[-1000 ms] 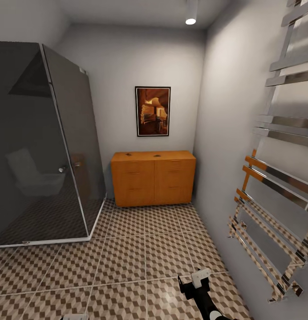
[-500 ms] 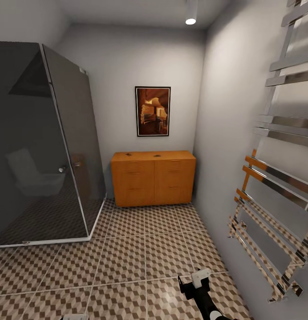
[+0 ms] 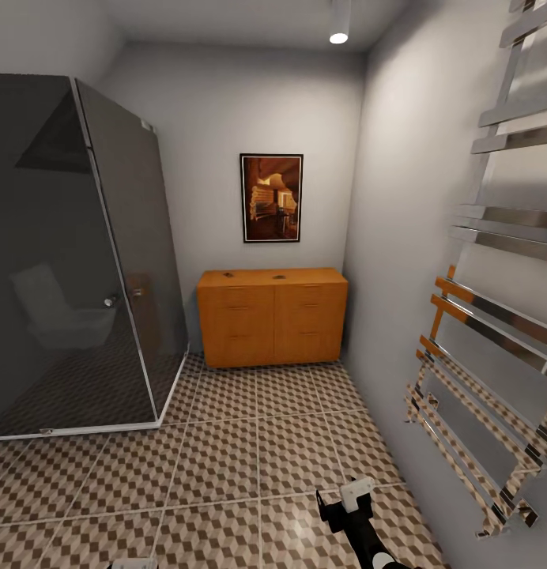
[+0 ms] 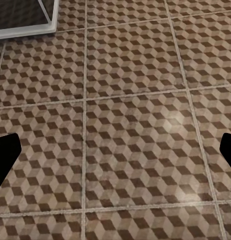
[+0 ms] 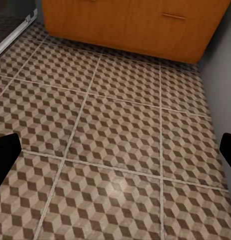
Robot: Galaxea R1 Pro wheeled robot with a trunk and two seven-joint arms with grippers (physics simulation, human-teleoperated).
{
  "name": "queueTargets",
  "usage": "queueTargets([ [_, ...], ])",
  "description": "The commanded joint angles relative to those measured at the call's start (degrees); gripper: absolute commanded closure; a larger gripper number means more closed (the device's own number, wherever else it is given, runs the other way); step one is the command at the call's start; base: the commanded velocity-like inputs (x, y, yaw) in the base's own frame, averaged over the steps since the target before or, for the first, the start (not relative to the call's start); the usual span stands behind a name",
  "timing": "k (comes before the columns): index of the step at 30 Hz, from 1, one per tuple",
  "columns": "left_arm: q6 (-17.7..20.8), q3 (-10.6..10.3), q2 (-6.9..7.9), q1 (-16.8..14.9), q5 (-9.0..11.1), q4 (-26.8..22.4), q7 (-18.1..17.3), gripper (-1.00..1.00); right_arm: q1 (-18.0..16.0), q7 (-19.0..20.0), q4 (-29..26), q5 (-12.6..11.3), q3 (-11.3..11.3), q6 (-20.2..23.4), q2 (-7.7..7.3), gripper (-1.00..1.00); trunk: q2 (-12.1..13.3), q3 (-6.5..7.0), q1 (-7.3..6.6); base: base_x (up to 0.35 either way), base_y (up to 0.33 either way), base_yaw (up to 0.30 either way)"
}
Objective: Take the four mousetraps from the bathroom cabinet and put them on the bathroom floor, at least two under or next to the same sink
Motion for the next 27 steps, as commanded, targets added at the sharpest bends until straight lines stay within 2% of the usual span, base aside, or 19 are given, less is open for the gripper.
queueTargets([
  [1,-0.3,-0.5,-0.03,-0.1,0.5,0.2,-0.1,-1.00,0.0,-0.6,0.1,0.6,0.1,-0.1,0.01,-1.00,0.0,-0.02,0.02,0.000,0.000,0.000],
  [27,-0.3,-0.5,-0.08,-0.1,0.5,0.2,-0.1,-1.00,0.0,-0.7,0.1,0.6,0.1,-0.1,0.19,-1.00,0.0,-0.02,0.02,0.000,0.000,0.000],
])
